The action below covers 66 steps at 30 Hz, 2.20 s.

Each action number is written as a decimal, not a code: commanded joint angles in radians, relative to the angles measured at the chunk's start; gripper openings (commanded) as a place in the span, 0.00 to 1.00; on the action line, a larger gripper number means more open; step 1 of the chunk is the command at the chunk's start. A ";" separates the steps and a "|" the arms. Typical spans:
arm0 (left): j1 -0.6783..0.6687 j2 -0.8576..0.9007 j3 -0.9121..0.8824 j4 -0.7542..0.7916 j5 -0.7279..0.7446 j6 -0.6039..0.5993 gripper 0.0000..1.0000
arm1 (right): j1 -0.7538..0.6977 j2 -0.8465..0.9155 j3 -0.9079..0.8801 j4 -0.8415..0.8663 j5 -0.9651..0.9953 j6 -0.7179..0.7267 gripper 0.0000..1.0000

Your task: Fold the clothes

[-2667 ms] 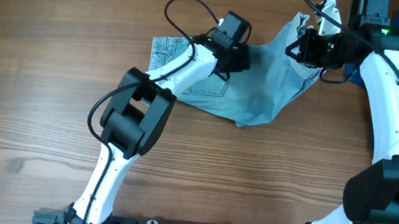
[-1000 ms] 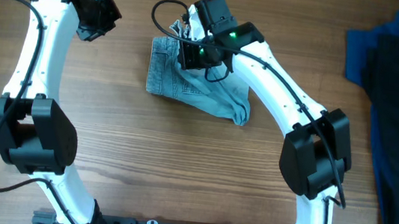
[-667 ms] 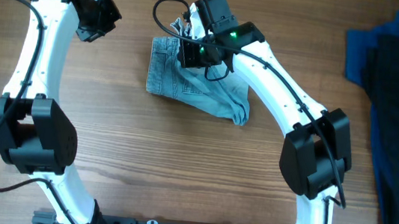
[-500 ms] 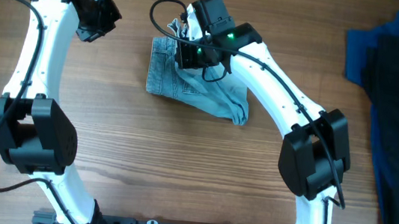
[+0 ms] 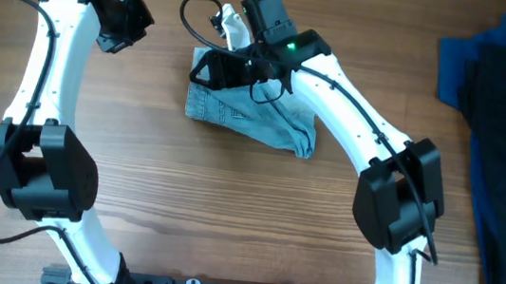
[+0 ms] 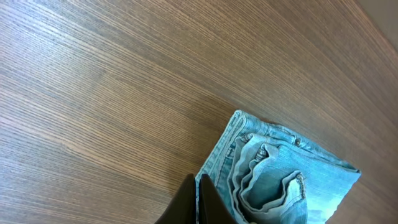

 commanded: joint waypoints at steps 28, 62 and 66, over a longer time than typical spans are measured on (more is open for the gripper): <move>-0.010 -0.009 0.005 0.036 -0.084 0.027 0.14 | -0.110 0.131 -0.209 0.374 0.217 -0.138 0.04; -0.010 -0.009 0.005 0.037 -0.084 0.027 0.13 | -0.151 -0.072 -0.227 -0.064 0.240 0.020 0.04; -0.010 -0.009 0.005 0.037 -0.084 0.027 0.13 | -0.084 -0.032 -0.227 -0.039 0.189 0.019 0.04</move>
